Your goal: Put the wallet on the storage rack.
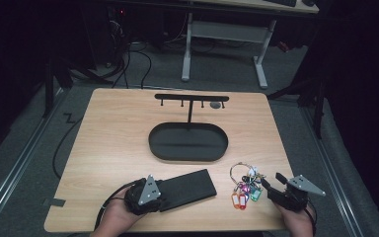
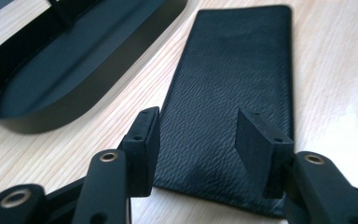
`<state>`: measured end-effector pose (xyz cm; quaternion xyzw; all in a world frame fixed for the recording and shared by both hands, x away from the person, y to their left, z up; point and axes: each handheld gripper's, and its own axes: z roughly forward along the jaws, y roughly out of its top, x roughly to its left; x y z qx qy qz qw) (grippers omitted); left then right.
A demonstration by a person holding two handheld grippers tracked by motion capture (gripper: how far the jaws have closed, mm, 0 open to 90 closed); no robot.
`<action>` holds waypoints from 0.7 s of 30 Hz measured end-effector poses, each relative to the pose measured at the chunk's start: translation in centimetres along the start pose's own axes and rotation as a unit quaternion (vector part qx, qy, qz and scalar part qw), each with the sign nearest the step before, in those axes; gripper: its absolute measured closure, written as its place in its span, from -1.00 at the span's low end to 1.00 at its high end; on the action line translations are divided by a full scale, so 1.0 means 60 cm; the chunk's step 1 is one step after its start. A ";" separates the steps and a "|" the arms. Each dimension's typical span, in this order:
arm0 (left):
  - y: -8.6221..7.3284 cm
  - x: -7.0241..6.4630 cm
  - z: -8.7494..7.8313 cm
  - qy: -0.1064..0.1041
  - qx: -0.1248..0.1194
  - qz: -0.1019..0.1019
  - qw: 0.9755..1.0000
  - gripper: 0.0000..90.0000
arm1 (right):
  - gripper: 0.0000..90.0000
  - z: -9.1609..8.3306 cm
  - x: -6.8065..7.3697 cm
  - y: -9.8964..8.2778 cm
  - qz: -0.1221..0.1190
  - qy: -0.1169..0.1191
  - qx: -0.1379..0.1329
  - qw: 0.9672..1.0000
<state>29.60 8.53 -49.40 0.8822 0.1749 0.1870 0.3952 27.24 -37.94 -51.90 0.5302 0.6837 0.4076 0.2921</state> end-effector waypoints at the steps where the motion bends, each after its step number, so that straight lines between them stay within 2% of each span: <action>1: 0.005 -0.003 0.001 -0.003 -0.002 0.003 1.000 0.11 | -0.21 -0.001 -0.001 -0.001 0.005 -0.001 0.002 1.000; 4: 0.022 -0.009 0.009 -0.025 0.003 0.016 1.000 0.14 | -0.21 -0.003 -0.005 -0.005 0.007 -0.006 0.004 1.000; 8: 0.050 -0.020 0.028 -0.040 0.024 0.051 0.998 0.17 | -0.22 -0.004 -0.006 -0.005 0.009 -0.006 0.005 1.000; 12: 0.078 -0.025 0.056 -0.059 0.036 0.062 0.996 0.15 | -0.22 -0.004 -0.005 -0.006 0.015 -0.006 0.009 1.000; 15: 0.096 -0.034 0.077 -0.060 0.045 0.070 0.995 0.14 | -0.23 -0.003 -0.004 -0.004 0.015 -0.006 0.005 1.000; 17: 0.095 -0.039 0.078 -0.057 0.042 0.072 0.995 0.14 | -0.23 -0.002 -0.005 -0.004 0.015 -0.007 0.004 1.000; 19: 0.088 -0.054 0.080 -0.045 0.053 0.097 0.993 0.15 | -0.23 0.001 -0.007 -0.002 0.019 -0.008 0.003 1.000; 21: 0.081 -0.063 0.077 -0.045 0.060 0.103 0.992 0.15 | -0.23 0.005 -0.008 -0.001 0.023 -0.007 0.004 1.000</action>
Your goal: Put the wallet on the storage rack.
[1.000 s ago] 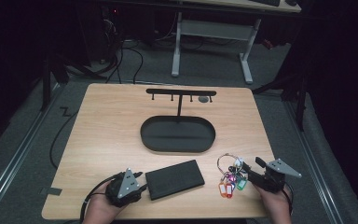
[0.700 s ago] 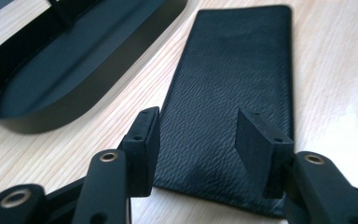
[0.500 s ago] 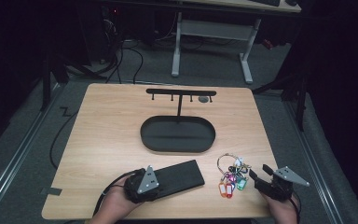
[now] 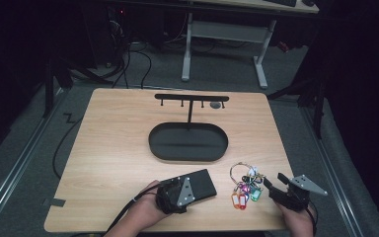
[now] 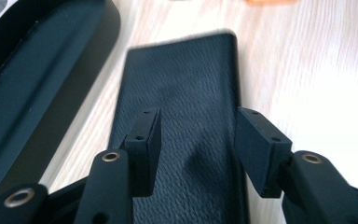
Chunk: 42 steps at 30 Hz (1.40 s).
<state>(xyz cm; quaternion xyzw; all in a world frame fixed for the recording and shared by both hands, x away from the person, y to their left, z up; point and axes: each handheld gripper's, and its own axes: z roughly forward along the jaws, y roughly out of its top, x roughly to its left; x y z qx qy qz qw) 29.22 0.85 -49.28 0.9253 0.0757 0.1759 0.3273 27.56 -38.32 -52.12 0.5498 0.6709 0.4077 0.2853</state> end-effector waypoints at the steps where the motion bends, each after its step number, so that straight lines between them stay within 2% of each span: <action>1: -0.002 -0.003 -0.001 -0.003 0.000 -0.001 1.000 0.15 | -0.23 0.002 0.000 0.001 0.000 0.001 0.001 1.000; 7: -0.013 -0.013 -0.001 -0.013 0.008 -0.004 1.000 0.15 | -0.23 0.017 0.009 0.010 -0.004 0.007 0.004 1.000; 11: -0.013 -0.019 0.004 -0.011 0.014 0.001 1.000 0.15 | -0.20 0.018 0.016 0.013 -0.018 0.016 0.007 1.000; 13: -0.013 -0.023 0.008 -0.002 0.021 0.007 1.000 0.18 | -0.16 0.016 0.016 0.015 -0.012 0.020 0.015 1.000; 17: -0.014 -0.022 0.009 0.000 0.017 -0.001 1.000 0.22 | -0.15 0.015 0.009 0.018 0.006 0.016 0.019 1.000; 20: -0.015 -0.020 0.009 0.002 0.020 0.002 1.000 0.22 | -0.14 0.015 0.010 0.019 0.006 0.016 0.019 1.000; 23: -0.016 -0.020 0.012 0.009 0.022 0.001 1.000 0.18 | -0.14 0.014 0.012 0.017 -0.003 0.013 0.018 1.000; 27: -0.011 -0.025 0.021 0.022 0.029 0.022 0.999 0.12 | -0.15 0.008 0.010 0.011 -0.003 0.009 0.024 1.000; 29: -0.009 -0.027 0.022 0.028 0.035 0.038 0.998 0.12 | -0.15 -0.002 -0.001 0.004 0.010 0.004 0.024 1.000; 34: -0.009 -0.033 0.028 0.048 0.041 0.059 0.996 0.07 | -0.14 -0.010 -0.012 0.000 0.026 -0.001 0.019 0.999; 38: -0.012 -0.028 0.031 0.073 0.042 0.051 0.995 -0.01 | -0.16 -0.006 -0.010 0.000 0.023 0.002 0.021 1.000; 42: -0.015 -0.026 0.034 0.083 0.040 0.051 0.994 0.13 | -0.16 -0.007 -0.009 -0.002 0.020 0.002 0.024 1.000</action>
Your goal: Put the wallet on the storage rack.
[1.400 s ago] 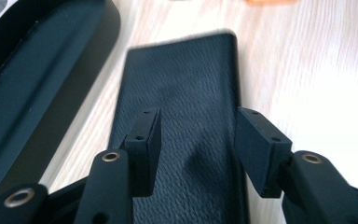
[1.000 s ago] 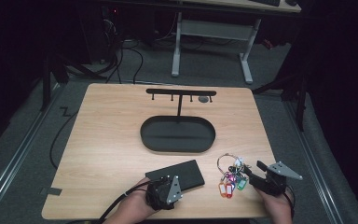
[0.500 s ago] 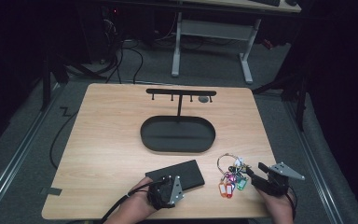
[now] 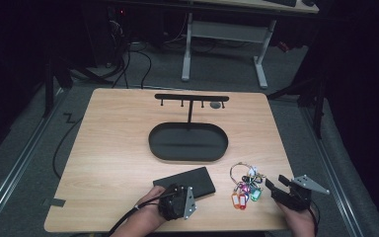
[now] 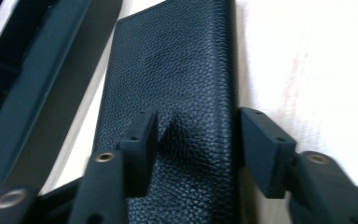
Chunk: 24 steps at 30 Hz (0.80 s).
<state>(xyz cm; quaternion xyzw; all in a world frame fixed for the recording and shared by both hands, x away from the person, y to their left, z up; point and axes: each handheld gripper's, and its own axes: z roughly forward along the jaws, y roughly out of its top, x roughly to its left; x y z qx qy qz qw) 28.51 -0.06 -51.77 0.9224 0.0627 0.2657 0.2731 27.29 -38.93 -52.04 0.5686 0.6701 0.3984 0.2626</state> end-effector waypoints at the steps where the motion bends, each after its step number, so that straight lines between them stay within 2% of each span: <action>1: 0.000 0.001 0.000 -0.001 0.001 0.001 1.000 0.16 | -0.16 -0.001 -0.001 -0.001 -0.002 0.000 -0.001 1.000; 7: -0.003 -0.001 0.001 0.001 -0.006 -0.002 1.000 0.23 | -0.16 -0.007 -0.009 -0.002 0.013 -0.003 -0.006 1.000; 13: -0.002 -0.004 -0.003 0.005 -0.006 0.008 1.000 0.48 | -0.16 -0.001 -0.004 0.000 0.004 0.003 -0.003 1.000; 20: -0.006 -0.001 -0.008 0.004 -0.024 -0.002 1.000 0.67 | -0.16 0.003 -0.002 0.001 0.006 0.007 0.000 1.000; 23: -0.006 0.002 -0.010 0.002 -0.029 -0.013 1.000 0.70 | -0.16 0.003 -0.002 0.002 0.005 0.008 -0.002 1.000; 24: -0.008 0.007 -0.016 -0.001 -0.039 -0.024 0.999 0.72 | -0.16 0.003 -0.002 0.002 0.005 0.008 -0.003 1.000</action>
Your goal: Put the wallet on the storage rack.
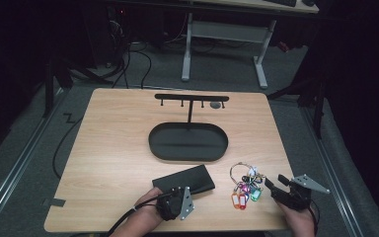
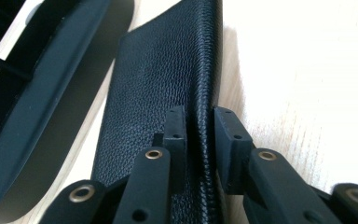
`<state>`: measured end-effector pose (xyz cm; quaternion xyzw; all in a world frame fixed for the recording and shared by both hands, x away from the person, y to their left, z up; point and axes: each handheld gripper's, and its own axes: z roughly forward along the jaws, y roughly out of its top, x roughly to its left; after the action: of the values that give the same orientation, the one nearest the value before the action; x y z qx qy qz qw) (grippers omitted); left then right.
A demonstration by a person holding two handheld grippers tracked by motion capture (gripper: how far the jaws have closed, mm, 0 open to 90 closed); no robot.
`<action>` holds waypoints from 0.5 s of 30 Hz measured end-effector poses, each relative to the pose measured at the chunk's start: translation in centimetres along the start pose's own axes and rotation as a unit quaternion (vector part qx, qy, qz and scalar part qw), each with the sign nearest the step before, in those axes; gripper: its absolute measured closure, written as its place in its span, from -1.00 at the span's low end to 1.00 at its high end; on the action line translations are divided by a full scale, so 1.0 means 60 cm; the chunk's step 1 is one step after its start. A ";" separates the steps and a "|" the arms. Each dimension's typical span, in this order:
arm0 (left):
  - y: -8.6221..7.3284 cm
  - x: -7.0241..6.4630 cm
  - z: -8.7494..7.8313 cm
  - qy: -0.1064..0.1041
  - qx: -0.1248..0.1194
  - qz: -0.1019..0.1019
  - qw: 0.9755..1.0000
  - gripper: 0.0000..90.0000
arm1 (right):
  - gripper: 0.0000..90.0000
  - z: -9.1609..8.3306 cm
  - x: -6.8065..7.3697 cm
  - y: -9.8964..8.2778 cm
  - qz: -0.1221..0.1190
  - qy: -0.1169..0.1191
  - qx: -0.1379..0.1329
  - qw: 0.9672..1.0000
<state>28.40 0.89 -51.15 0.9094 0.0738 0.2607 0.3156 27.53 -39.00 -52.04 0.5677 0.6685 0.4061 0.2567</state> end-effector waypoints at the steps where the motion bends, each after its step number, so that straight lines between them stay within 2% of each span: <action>1: 0.000 0.000 0.000 0.000 0.000 0.000 1.000 0.73 | -0.16 0.000 0.000 0.000 0.003 0.000 0.001 1.000; 4: -0.002 0.010 -0.008 -0.003 -0.019 -0.016 1.000 0.75 | -0.16 0.000 -0.001 0.000 0.003 -0.001 0.001 1.000; 9: -0.008 0.027 -0.022 -0.008 -0.034 -0.037 0.999 0.78 | -0.16 -0.001 -0.004 0.000 0.003 -0.001 -0.001 1.000; 13: -0.013 0.040 -0.034 -0.011 -0.050 -0.060 0.997 0.80 | -0.16 -0.001 -0.004 0.000 0.007 0.000 0.000 1.000; 14: -0.016 0.047 -0.040 -0.013 -0.057 -0.071 0.996 0.80 | -0.16 0.000 -0.004 0.000 0.004 0.001 -0.002 1.000; 15: -0.016 0.047 -0.040 -0.013 -0.057 -0.071 0.996 0.81 | -0.16 0.000 -0.004 0.000 0.004 0.001 -0.002 1.000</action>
<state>29.55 3.78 -48.93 0.8858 0.1188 0.2293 0.3857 27.59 -39.23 -52.05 0.5697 0.6654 0.4090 0.2556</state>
